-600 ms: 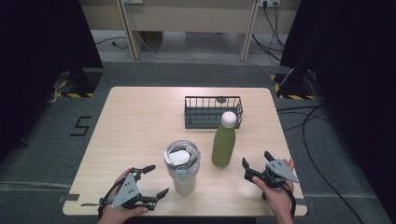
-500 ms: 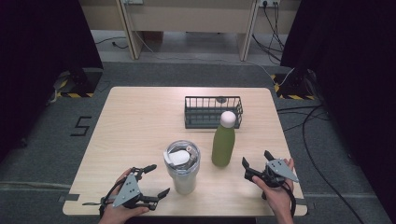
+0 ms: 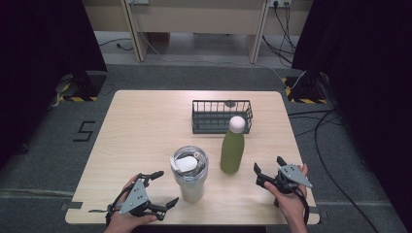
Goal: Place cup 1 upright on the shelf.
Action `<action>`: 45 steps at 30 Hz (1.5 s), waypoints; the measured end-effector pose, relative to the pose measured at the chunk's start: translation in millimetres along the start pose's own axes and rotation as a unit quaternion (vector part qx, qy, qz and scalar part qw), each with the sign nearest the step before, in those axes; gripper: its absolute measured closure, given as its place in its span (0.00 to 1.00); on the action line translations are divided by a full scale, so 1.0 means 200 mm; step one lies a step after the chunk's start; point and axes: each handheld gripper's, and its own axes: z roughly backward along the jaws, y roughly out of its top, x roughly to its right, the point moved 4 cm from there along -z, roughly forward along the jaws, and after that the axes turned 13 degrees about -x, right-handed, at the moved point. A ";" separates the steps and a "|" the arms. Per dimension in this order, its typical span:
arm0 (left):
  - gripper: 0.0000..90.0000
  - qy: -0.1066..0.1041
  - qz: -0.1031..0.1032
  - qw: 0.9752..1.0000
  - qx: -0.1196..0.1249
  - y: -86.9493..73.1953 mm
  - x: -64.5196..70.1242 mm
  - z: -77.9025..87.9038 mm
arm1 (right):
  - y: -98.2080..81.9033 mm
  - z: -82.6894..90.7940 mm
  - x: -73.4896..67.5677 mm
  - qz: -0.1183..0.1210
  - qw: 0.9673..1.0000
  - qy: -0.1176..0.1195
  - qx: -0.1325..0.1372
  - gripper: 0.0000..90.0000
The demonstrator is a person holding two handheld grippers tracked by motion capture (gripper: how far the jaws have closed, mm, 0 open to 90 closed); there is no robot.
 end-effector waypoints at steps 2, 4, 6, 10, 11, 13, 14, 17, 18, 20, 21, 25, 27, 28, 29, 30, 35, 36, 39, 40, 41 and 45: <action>0.04 -0.001 0.002 1.000 0.001 0.00 0.00 0.00 | 0.00 0.00 0.00 0.000 1.000 -0.002 0.000 0.10; 0.03 -0.002 0.003 1.000 0.000 0.01 0.01 -0.01 | 0.00 0.00 0.00 -0.001 1.000 -0.003 -0.001 0.10; 0.01 -0.004 -0.001 1.000 -0.003 0.01 0.01 -0.02 | 0.00 0.00 0.00 -0.001 1.000 -0.003 -0.001 0.11; 0.00 -0.013 0.000 1.000 -0.006 0.02 0.02 -0.06 | 0.00 0.00 -0.01 0.000 1.000 0.000 -0.001 0.11; 0.00 -0.015 0.001 1.000 -0.006 0.03 0.02 -0.07 | 0.00 0.00 -0.01 0.000 1.000 0.000 -0.001 0.11; 0.00 -0.021 0.005 1.000 -0.006 0.04 0.02 -0.09 | 0.00 -0.01 0.00 0.000 1.000 0.000 -0.003 0.11; 0.00 -0.021 0.005 1.000 -0.006 0.04 0.02 -0.09 | 0.00 -0.01 0.00 -0.002 1.000 0.000 -0.005 0.11; 0.00 -0.028 0.009 1.000 -0.007 0.04 0.03 -0.11 | 0.00 -0.01 0.00 -0.002 1.000 0.000 -0.005 0.11; 0.00 -0.030 0.010 0.999 -0.006 0.04 0.03 -0.12 | 0.00 -0.01 0.00 -0.002 1.000 0.000 -0.005 0.11; 0.00 -0.032 0.010 0.999 -0.006 0.06 0.04 -0.14 | 0.01 -0.01 0.00 0.000 1.000 -0.001 -0.005 0.11; 0.00 -0.032 0.010 0.999 -0.006 0.06 0.04 -0.14 | 0.01 -0.01 0.00 0.000 1.000 -0.001 -0.005 0.11; 0.00 -0.038 0.012 0.999 -0.004 0.08 0.03 -0.19 | 0.00 -0.01 0.00 -0.003 1.000 0.001 -0.006 0.11; 0.00 -0.038 0.013 0.999 -0.003 0.09 0.03 -0.21 | 0.00 -0.01 0.00 -0.004 1.000 0.001 -0.007 0.12; 0.00 -0.038 0.013 0.999 -0.003 0.09 0.03 -0.21 | 0.00 -0.01 0.00 -0.004 1.000 0.001 -0.007 0.12; 0.00 -0.037 0.011 0.999 0.000 0.10 0.03 -0.23 | 0.00 -0.01 0.00 -0.004 1.000 0.001 -0.007 0.12; 0.00 -0.036 0.010 0.999 0.001 0.11 0.03 -0.24 | 0.00 -0.01 0.00 -0.002 1.000 0.000 -0.007 0.12; 0.00 -0.034 0.010 0.999 0.000 0.12 0.04 -0.27 | 0.00 -0.01 0.00 -0.003 1.000 0.000 -0.009 0.12; 0.00 -0.033 0.009 0.999 0.000 0.12 0.04 -0.28 | 0.00 -0.01 0.00 -0.002 1.000 0.000 -0.010 0.12; 0.00 -0.028 0.009 1.000 0.003 0.13 0.04 -0.29 | -0.01 -0.01 0.00 -0.002 1.000 0.000 -0.011 0.13; 0.00 -0.026 0.008 1.000 0.003 0.14 0.04 -0.30 | -0.01 -0.01 0.00 -0.003 1.000 0.001 -0.011 0.13; 0.00 -0.024 0.009 1.000 0.005 0.14 0.04 -0.30 | -0.01 -0.01 0.00 -0.003 1.000 0.001 -0.012 0.13; 0.00 -0.019 0.011 1.000 0.006 0.14 0.04 -0.32 | -0.01 -0.01 0.00 -0.002 1.000 0.001 -0.012 0.13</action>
